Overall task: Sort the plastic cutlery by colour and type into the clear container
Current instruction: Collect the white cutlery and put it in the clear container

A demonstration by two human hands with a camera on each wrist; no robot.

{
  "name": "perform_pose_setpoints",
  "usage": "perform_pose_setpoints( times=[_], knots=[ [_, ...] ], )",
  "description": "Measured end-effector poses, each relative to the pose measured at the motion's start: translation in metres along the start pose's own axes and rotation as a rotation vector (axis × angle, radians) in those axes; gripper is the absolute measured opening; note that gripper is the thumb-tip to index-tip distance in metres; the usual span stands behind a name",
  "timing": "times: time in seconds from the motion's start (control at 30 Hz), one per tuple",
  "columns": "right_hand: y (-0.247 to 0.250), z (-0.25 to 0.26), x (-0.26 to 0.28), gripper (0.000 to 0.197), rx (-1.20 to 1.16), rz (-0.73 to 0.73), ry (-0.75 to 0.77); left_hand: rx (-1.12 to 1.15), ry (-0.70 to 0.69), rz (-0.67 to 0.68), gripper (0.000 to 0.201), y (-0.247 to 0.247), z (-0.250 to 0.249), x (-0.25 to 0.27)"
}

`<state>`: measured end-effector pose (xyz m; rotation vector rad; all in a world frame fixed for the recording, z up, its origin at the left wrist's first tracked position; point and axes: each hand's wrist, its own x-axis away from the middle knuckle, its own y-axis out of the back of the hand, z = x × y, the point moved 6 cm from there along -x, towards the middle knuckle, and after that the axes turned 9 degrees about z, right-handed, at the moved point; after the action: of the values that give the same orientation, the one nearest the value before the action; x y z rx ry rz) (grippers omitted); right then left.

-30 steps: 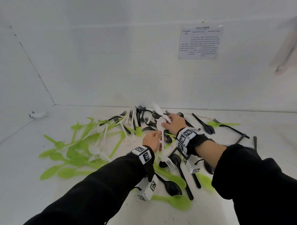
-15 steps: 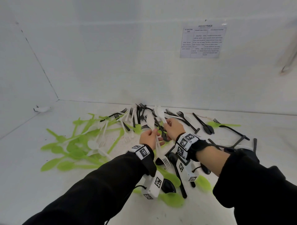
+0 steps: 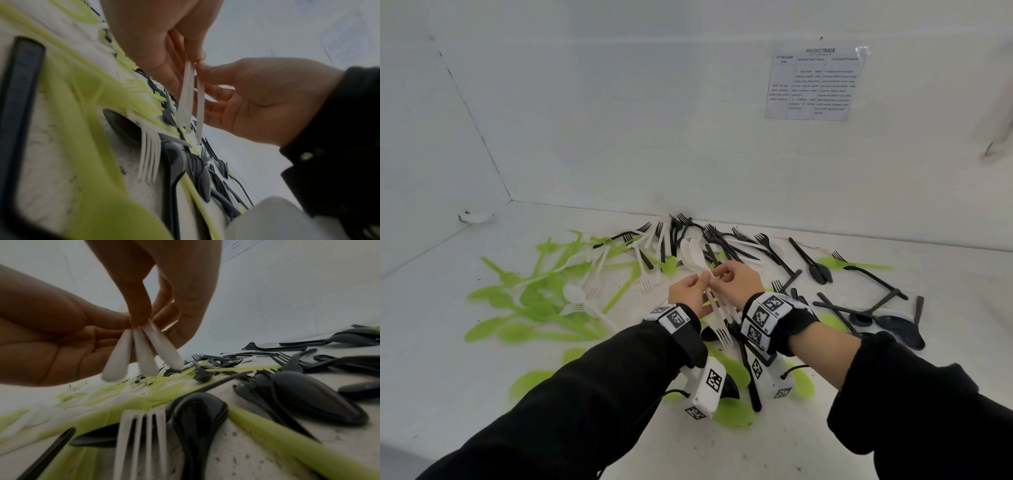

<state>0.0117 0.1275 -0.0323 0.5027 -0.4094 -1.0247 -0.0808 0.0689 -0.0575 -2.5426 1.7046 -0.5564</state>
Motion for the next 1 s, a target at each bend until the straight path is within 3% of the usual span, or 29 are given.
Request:
perform_pose_setpoints(
  times=[0.17, 0.33, 0.5, 0.6, 0.73, 0.77, 0.9, 1.0],
  knots=[
    [-0.019, 0.013, -0.005, 0.021, 0.009, 0.201, 0.032, -0.02, -0.013, -0.073, 0.005, 0.018, -0.003, 0.001],
    [-0.033, 0.024, -0.023, 0.02, 0.018, 0.227, -0.061, -0.122, -0.046, -0.126, 0.019, 0.042, -0.012, -0.006],
    [-0.059, 0.044, -0.036, 0.021, 0.016, 0.424, -0.008, -0.184, -0.058, -0.13, 0.019, 0.069, -0.023, -0.009],
    [-0.065, 0.053, -0.043, 0.017, 0.067, 0.354, 0.018, -0.265, -0.056, -0.126, 0.028, 0.082, -0.027, -0.017],
    [-0.067, 0.055, -0.051, 0.01, 0.192, 0.273, -0.027, -0.267, -0.032, -0.151, 0.02, 0.096, -0.03, -0.026],
    [-0.071, 0.054, -0.051, 0.007, 0.241, 0.317, -0.04, -0.219, -0.017, -0.169, 0.019, 0.1, -0.031, -0.027],
    [-0.101, 0.046, -0.039, 0.026, 0.443, 0.636, -0.103, -0.138, 0.019, -0.21, 0.021, 0.115, -0.033, -0.033],
    [-0.113, 0.052, -0.037, 0.03, 0.576, 0.646, -0.081, -0.135, 0.048, -0.218, 0.019, 0.122, -0.032, -0.036]
  ],
)
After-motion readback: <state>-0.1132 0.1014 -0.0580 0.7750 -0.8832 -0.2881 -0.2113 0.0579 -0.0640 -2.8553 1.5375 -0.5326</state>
